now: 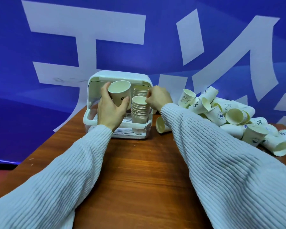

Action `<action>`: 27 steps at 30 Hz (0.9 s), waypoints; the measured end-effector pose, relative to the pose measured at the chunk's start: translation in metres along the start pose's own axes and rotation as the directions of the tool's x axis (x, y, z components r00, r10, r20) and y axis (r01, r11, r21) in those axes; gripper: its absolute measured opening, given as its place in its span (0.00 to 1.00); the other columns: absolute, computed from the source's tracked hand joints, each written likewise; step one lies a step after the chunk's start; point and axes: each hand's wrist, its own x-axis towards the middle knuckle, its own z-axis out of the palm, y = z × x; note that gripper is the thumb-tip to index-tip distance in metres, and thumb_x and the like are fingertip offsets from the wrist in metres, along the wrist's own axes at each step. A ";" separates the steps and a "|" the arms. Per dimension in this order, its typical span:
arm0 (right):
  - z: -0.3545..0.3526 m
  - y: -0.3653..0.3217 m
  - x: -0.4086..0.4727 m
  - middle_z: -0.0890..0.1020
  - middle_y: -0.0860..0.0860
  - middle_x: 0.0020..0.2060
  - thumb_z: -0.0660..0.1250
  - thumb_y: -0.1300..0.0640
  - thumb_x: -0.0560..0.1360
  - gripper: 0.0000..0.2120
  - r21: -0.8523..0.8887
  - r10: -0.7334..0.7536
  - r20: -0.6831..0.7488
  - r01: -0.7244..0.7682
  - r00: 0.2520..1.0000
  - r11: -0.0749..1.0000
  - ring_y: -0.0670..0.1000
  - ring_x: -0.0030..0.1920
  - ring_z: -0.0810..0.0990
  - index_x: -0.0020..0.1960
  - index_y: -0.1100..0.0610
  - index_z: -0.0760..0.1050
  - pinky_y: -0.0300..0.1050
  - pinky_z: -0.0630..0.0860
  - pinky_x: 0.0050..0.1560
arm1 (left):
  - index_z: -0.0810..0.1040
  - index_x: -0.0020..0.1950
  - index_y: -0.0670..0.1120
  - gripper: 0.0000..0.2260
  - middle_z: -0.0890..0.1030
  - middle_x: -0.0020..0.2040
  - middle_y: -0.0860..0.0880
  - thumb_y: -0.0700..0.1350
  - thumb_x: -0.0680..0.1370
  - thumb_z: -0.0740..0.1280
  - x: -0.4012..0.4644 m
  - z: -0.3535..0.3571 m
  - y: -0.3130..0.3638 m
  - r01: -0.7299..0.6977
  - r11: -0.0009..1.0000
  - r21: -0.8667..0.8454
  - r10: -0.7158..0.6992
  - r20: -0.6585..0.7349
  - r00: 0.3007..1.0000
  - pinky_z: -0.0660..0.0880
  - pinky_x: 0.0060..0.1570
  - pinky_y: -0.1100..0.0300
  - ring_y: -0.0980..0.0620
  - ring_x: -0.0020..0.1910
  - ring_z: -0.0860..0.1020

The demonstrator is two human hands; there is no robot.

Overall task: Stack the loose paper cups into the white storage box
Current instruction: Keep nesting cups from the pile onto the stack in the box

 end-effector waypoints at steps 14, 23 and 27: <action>0.017 0.017 -0.005 0.87 0.54 0.47 0.59 0.55 0.76 0.14 0.382 0.059 0.098 -0.092 0.993 0.920 0.57 0.50 0.86 0.51 0.51 0.83 0.58 0.81 0.58 | 0.67 0.76 0.46 0.33 0.76 0.70 0.46 0.50 0.74 0.76 0.042 0.039 0.019 -0.124 0.985 0.120 0.086 0.284 0.955 0.72 0.67 0.53 0.47 0.67 0.74; 0.023 0.040 -0.025 0.86 0.49 0.49 0.59 0.55 0.80 0.12 0.427 0.149 -0.201 -0.050 0.968 0.903 0.55 0.50 0.83 0.56 0.48 0.80 0.54 0.79 0.53 | 0.75 0.74 0.48 0.25 0.74 0.74 0.47 0.59 0.83 0.55 0.025 0.045 -0.014 -0.084 0.943 0.321 -0.036 0.349 0.936 0.68 0.70 0.50 0.46 0.70 0.74; 0.034 0.072 -0.038 0.83 0.53 0.57 0.61 0.42 0.79 0.18 0.140 0.083 -0.161 -0.061 0.983 0.988 0.59 0.61 0.78 0.62 0.48 0.80 0.55 0.75 0.61 | 0.73 0.75 0.52 0.22 0.73 0.76 0.50 0.58 0.84 0.57 0.020 0.050 -0.019 -0.037 0.948 0.317 -0.069 0.316 0.946 0.70 0.70 0.47 0.45 0.70 0.75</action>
